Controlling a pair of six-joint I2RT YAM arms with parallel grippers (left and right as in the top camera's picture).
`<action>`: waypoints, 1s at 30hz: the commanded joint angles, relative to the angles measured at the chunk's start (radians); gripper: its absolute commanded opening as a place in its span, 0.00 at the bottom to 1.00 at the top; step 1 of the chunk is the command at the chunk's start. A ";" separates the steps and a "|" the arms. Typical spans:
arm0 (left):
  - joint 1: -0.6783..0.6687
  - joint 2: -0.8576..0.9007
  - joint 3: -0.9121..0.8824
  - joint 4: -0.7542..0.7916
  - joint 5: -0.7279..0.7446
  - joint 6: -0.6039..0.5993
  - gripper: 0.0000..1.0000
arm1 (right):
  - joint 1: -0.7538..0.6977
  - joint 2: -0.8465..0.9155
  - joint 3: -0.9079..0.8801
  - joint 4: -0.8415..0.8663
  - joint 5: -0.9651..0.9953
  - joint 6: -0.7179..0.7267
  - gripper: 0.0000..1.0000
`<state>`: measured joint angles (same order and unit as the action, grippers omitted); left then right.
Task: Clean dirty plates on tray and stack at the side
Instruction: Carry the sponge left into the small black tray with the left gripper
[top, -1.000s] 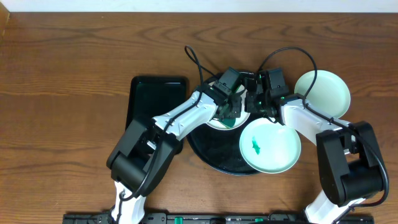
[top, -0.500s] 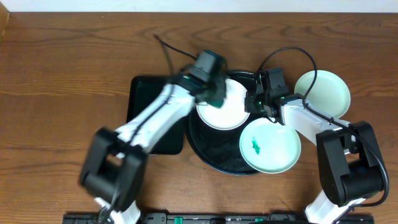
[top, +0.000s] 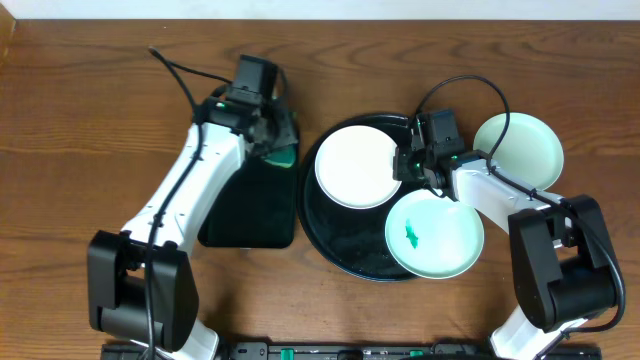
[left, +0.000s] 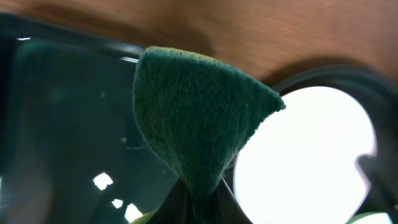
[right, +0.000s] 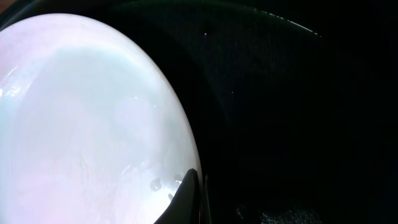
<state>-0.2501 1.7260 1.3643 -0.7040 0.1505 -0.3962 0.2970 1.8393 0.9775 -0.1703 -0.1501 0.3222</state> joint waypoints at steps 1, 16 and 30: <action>0.041 -0.014 0.001 -0.037 -0.005 0.129 0.08 | 0.006 0.009 -0.004 0.002 -0.012 -0.001 0.01; 0.114 -0.013 -0.112 -0.100 -0.085 0.135 0.08 | 0.006 0.009 -0.004 0.002 -0.012 -0.001 0.01; 0.114 -0.013 -0.312 0.080 -0.145 0.135 0.08 | 0.006 0.009 -0.004 0.002 -0.012 -0.001 0.01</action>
<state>-0.1383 1.7260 1.0904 -0.6437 0.0299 -0.2794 0.2970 1.8393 0.9775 -0.1699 -0.1520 0.3222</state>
